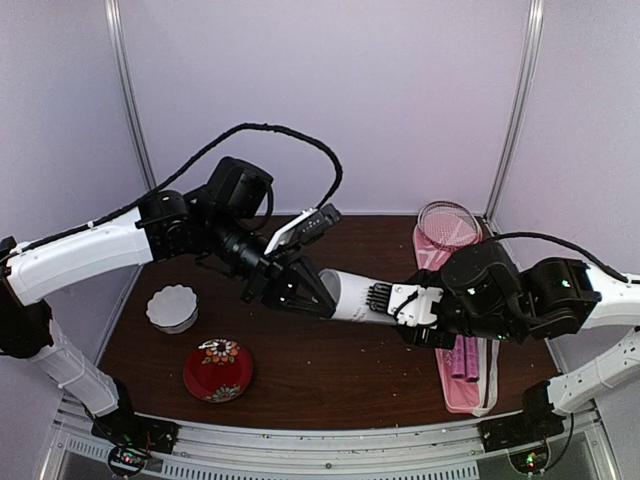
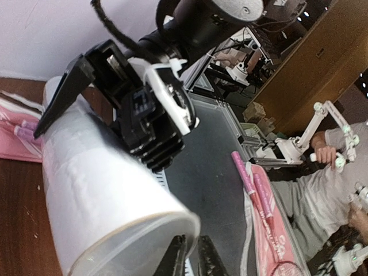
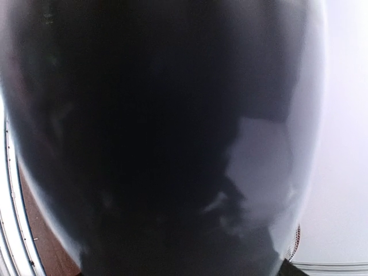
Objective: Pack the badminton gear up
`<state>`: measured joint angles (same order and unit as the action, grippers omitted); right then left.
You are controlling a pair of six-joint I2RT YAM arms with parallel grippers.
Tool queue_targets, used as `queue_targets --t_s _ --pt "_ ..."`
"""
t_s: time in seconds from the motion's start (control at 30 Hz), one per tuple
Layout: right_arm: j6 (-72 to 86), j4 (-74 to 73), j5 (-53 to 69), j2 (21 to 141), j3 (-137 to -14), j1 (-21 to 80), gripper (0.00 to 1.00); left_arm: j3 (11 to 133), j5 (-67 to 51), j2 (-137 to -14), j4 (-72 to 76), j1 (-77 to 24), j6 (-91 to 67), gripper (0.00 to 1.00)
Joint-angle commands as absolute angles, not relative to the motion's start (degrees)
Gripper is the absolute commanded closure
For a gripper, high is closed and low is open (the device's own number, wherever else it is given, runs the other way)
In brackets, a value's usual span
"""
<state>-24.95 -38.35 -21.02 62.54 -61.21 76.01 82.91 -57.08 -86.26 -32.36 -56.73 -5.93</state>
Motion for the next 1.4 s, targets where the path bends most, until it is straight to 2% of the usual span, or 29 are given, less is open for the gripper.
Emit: queue_targets --t_s 0.0,0.23,0.47,0.63,0.83,1.37 --pt "-24.37 -21.11 -17.13 60.13 -62.92 78.00 0.41 82.86 -49.07 -88.61 -33.42 -56.15 -6.45 0.81" --pt "-23.92 -20.00 -17.44 60.47 -61.36 77.96 0.41 83.93 -44.20 -85.60 -34.54 -56.16 -5.56 0.55" --pt "-22.43 -18.90 -16.88 60.79 -59.83 77.95 0.41 82.08 -34.50 -80.40 -29.57 -56.34 -7.24 0.47" --pt "-21.38 -18.06 -16.41 61.04 -59.56 77.94 0.41 81.74 -30.43 -79.29 -27.66 -57.25 -7.53 0.46" --pt "-21.08 -17.32 -17.00 62.40 -60.63 77.89 0.41 82.44 -32.49 -82.03 -27.38 -59.16 -6.91 0.46" --pt "-21.38 -14.45 -19.12 63.13 -62.48 77.45 0.41 82.28 -35.74 -86.51 -31.97 -61.25 -2.39 0.58"
